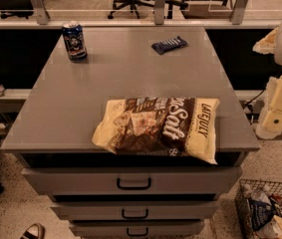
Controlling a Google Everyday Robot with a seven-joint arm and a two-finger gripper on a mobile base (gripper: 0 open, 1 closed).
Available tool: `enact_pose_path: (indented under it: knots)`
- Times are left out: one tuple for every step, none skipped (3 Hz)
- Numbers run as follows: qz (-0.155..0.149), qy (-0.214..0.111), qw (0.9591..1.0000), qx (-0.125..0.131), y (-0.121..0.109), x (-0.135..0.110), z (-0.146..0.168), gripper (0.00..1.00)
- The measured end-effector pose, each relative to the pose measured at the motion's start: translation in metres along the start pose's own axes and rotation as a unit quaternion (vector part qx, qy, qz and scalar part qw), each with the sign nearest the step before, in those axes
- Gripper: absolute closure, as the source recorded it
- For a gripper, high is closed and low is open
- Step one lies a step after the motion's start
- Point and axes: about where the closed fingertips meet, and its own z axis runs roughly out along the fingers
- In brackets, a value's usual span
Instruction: Move brown chip bag near pepsi can
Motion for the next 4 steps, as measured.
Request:
enact_pose_path:
  knots:
    - [-0.001,-0.001,1.0000,0.001,0.000,-0.001,0.000,0.00]
    - [-0.007,-0.024,0.9996,-0.010,0.002,-0.016,0.019,0.00]
    - [-0.011,-0.060,0.9976,-0.032,0.006,-0.044,0.056,0.00]
    - [-0.007,-0.090,0.9946,-0.051,0.013,-0.069,0.084,0.00]
